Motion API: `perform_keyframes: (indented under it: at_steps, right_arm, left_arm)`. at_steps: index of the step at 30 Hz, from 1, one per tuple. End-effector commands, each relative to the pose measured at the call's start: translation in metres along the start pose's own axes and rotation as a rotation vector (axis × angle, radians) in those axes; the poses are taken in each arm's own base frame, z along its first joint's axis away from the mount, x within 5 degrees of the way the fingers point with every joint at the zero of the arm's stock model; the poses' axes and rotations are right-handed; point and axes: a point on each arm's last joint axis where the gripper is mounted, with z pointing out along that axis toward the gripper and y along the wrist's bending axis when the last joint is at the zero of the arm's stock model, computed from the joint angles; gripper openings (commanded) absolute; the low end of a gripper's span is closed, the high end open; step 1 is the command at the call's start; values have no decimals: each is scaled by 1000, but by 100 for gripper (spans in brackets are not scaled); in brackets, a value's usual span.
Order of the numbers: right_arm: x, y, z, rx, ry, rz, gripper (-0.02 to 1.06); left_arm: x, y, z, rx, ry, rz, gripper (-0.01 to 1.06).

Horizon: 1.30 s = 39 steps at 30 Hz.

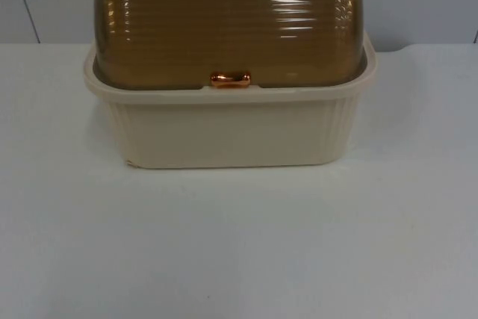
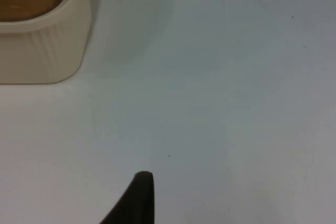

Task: Open the box lid with the left hand, place the block into the box with the right hand, then close the box lid with the left hand.

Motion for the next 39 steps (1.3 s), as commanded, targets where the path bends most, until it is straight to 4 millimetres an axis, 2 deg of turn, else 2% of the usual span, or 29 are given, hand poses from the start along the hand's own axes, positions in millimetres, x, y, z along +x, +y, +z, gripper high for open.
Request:
perform_keyframes:
  at_steps: [1, 39]
  right_arm:
    - [0, 0, 0, 8, -7, 5, 104]
    - [0, 0, 0, -6, -10, 12, 104]
  left_arm:
    - [1, -1, 1, 9, 0, -1, 105]
    - [1, -1, 1, 9, 0, -1, 105]
